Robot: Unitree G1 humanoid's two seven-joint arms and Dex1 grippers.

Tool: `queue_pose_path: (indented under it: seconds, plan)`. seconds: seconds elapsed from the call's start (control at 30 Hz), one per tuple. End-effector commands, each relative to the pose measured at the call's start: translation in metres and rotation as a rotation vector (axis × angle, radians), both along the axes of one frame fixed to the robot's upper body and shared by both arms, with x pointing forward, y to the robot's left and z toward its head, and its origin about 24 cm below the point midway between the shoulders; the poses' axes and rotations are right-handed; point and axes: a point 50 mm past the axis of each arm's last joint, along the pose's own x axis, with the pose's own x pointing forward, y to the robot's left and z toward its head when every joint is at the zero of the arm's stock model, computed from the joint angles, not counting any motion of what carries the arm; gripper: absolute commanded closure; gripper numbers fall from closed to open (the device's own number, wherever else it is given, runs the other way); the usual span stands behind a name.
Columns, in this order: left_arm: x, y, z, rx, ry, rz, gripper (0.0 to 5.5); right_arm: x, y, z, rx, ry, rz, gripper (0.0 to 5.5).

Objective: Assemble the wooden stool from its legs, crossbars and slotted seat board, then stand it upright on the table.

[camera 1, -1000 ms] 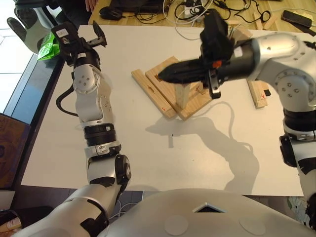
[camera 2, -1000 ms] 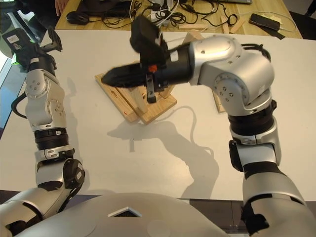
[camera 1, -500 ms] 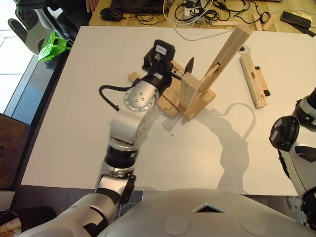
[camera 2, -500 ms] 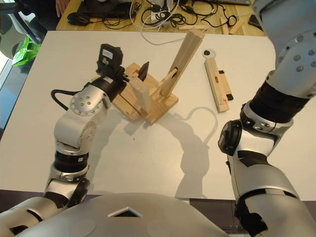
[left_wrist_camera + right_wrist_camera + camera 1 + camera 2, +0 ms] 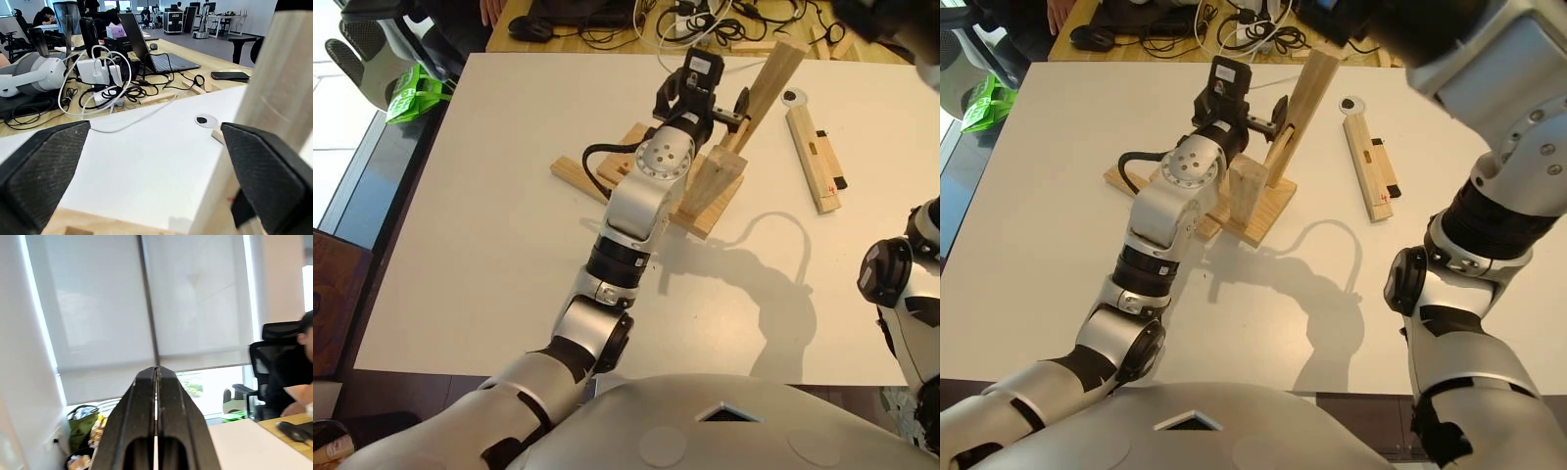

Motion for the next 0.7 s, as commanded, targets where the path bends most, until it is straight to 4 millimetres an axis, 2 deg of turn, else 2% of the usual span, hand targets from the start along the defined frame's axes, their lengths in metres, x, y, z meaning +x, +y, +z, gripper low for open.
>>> queue_pose_path:
  seconds: [0.03,0.1,0.2,0.23,0.3,0.33,0.4,0.47,0.53,0.6,0.7]
  plan:
    - [0.033,0.059,0.073,-0.217,-0.194,0.231,0.56,-0.021,0.007,-0.019,-0.028,0.154,0.286,5.49]
    - [0.038,0.101,0.077,-0.248,-0.241,0.387,0.56,-0.021,0.01,-0.03,0.008,0.265,0.348,5.49]
    - [0.041,0.167,0.063,-0.28,-0.226,0.656,0.56,-0.018,0.016,-0.048,0.063,0.426,0.435,5.49]
    - [0.041,0.182,0.057,-0.286,-0.213,0.715,0.56,-0.015,0.02,-0.055,0.079,0.477,0.425,5.49]
    - [0.04,0.197,0.051,-0.289,-0.211,0.78,0.56,-0.009,0.03,-0.07,0.087,0.586,0.362,5.49]
    - [0.04,0.201,0.05,-0.291,-0.219,0.796,0.56,-0.008,0.035,-0.077,0.075,0.628,0.352,5.49]
    - [0.041,0.203,0.049,-0.298,-0.232,0.809,0.56,-0.018,0.04,-0.094,0.006,0.676,0.464,5.49]
    - [0.043,0.201,0.048,-0.299,-0.238,0.808,0.56,-0.027,0.036,-0.108,-0.056,0.716,0.543,5.49]
    - [0.043,0.2,0.047,-0.297,-0.244,0.808,0.56,-0.027,0.033,-0.116,-0.097,0.753,0.521,5.49]
    - [0.042,0.2,0.045,-0.298,-0.249,0.813,0.56,-0.022,0.033,-0.12,-0.13,0.78,0.383,5.49]
    - [0.041,0.201,0.042,-0.297,-0.248,0.821,0.56,0.0,0.042,-0.138,-0.234,0.784,-0.057,5.49]
